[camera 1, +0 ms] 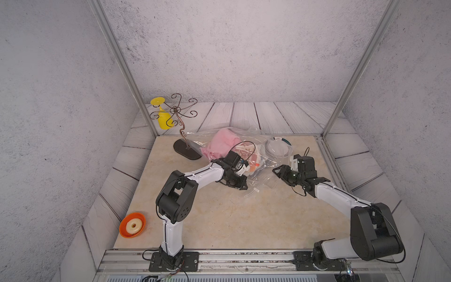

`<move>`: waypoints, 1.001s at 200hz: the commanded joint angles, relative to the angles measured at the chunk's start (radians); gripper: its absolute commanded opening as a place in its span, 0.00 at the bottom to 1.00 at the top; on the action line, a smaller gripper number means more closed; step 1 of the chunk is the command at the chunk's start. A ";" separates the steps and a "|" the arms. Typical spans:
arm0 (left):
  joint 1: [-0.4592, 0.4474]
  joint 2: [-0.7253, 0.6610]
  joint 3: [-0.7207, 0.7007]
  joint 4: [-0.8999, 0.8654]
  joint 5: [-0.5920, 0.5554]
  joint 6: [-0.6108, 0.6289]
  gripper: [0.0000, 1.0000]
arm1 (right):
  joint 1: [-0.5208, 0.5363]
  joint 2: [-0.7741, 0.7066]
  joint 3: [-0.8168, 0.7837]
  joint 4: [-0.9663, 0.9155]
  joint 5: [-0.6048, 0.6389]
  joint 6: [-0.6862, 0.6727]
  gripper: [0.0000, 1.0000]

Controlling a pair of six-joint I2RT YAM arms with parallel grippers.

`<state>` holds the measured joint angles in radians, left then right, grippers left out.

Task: Place the folded towel into the vacuum bag
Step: Adjust the vacuum bag at the center of the board, then close the vacuum bag at the center of the board.

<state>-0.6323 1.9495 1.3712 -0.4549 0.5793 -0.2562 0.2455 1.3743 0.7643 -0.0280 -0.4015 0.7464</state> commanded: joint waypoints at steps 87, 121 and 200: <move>-0.001 -0.033 -0.011 0.215 0.011 -0.136 0.00 | 0.072 0.087 0.097 -0.105 -0.218 -0.230 0.50; -0.003 -0.086 -0.082 0.261 0.025 -0.117 0.00 | 0.072 0.155 0.104 -0.010 -0.234 -0.195 0.38; -0.012 -0.089 -0.073 0.237 0.022 -0.091 0.00 | 0.086 0.217 0.115 0.052 -0.264 -0.184 0.17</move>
<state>-0.6380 1.8896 1.2942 -0.2382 0.5945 -0.3717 0.3233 1.5600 0.8612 -0.0109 -0.6544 0.5617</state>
